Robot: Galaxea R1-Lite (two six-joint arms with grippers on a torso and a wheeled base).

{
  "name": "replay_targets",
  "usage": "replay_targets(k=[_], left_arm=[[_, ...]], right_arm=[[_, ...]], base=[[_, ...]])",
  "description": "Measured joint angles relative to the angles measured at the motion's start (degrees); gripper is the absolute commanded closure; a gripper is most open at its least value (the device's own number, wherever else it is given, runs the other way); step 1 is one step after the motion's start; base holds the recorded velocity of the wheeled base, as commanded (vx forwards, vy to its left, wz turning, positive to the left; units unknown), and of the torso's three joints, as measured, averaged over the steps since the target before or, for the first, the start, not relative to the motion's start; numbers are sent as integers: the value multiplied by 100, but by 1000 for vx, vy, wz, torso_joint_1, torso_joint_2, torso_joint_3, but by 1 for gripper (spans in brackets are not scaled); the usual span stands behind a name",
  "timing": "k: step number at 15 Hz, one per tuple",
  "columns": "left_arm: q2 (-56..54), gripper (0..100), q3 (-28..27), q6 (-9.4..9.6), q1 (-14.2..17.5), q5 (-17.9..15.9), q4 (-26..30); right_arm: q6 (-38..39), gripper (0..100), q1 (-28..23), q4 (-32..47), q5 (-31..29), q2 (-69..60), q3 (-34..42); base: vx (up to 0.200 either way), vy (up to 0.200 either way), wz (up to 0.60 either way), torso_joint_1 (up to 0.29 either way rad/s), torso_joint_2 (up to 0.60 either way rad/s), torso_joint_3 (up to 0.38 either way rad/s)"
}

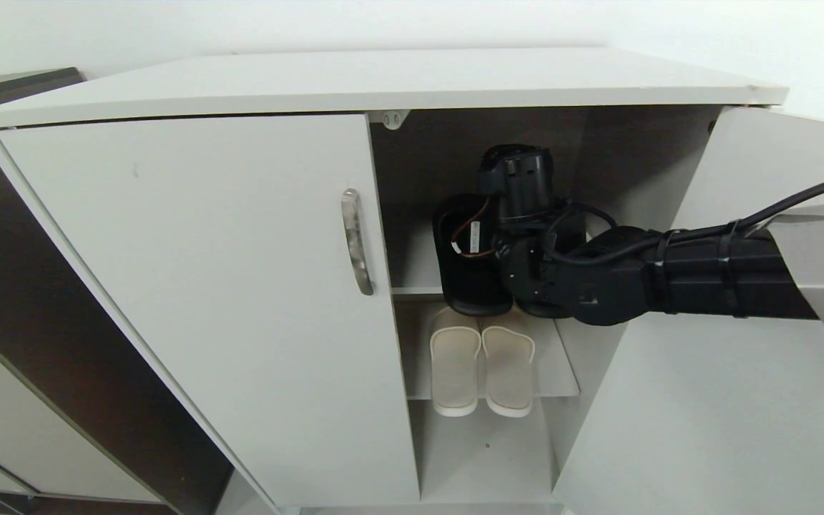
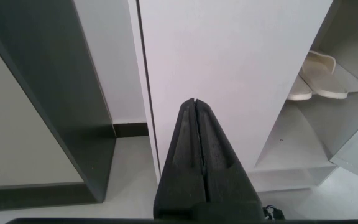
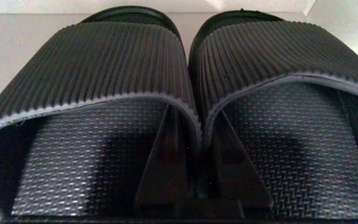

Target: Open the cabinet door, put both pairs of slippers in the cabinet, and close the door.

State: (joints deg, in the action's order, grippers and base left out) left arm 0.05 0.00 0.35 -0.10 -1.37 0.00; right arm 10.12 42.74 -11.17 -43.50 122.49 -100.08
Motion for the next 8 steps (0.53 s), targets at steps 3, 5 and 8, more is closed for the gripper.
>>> replay_targets(k=[3, 5, 8], left_arm=[[0, 100, 0, 0, 0, 2, 0], [0, 100, 0, 0, 0, 0, 0], [0, 100, 0, 0, 0, 4, 0]], right_arm=[[0, 100, -10, 9, 0, 27, 0], [0, 100, -16, 13, 0, 44, 6], [0, 100, -5, 20, 0, 52, 6]], base=[[0, 0, 0, 0, 0, 0], [0, 0, 0, 0, 0, 0], [0, 0, 0, 0, 0, 0]])
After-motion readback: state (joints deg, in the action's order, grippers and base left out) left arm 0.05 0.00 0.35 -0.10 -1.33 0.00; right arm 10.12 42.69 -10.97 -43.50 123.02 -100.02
